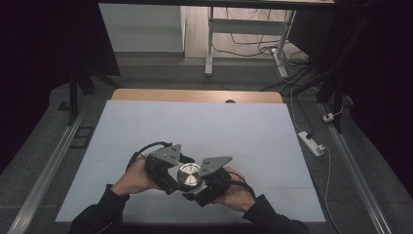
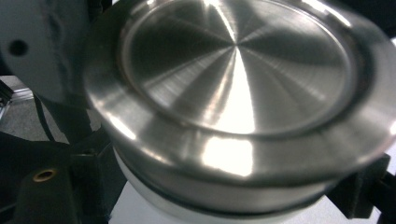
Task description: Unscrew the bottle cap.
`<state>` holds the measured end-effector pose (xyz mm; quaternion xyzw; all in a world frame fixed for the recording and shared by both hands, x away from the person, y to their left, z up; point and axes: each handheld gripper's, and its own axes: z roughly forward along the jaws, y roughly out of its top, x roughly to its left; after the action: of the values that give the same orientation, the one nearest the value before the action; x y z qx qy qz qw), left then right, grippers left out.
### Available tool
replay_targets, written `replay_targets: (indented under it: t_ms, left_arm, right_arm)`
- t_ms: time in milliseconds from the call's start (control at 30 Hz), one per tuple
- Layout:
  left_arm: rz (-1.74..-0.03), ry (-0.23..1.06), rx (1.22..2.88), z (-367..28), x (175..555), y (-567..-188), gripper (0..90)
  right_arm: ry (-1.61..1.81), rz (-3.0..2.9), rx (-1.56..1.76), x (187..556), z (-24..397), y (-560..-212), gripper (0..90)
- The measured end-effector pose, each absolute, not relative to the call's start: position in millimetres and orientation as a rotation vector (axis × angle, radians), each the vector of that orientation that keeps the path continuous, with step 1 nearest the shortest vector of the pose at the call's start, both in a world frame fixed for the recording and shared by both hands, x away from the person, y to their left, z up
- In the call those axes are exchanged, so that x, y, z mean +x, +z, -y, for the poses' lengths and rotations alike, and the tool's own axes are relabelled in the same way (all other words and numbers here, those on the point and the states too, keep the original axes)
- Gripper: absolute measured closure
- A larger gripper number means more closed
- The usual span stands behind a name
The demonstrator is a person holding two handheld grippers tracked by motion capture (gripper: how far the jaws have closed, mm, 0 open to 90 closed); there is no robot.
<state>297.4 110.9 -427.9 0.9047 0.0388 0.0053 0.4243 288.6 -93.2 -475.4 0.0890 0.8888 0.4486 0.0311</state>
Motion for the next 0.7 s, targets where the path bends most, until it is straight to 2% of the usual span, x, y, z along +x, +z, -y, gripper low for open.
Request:
replay_targets:
  t_ms: [167, 233, 467, 567, 633, 700]
  left_arm:
    - [-0.174, 0.051, 2.265, -107, 297, -429, 19.8]
    - [-0.304, 0.095, 2.275, -100, 297, -430, 20.4]
    - [-0.561, 0.198, 2.258, -84, 292, -431, 20.4]
    - [-0.603, 0.219, 2.250, -81, 291, -431, 20.4]
    - [-0.572, 0.217, 2.252, -82, 292, -431, 20.0]
    - [-0.539, 0.143, 2.242, -84, 295, -430, 13.9]
  right_arm:
    - [1.333, -2.717, 0.336, 291, 94, -477, 14.6]
    - [1.293, -2.699, 0.383, 292, 93, -478, 14.5]
    - [1.248, -2.637, 0.536, 299, 95, -481, 14.6]
    - [1.235, -2.622, 0.574, 300, 95, -481, 14.6]
    - [1.235, -2.620, 0.580, 300, 95, -482, 14.6]
    - [1.246, -2.620, 0.573, 300, 96, -481, 14.6]
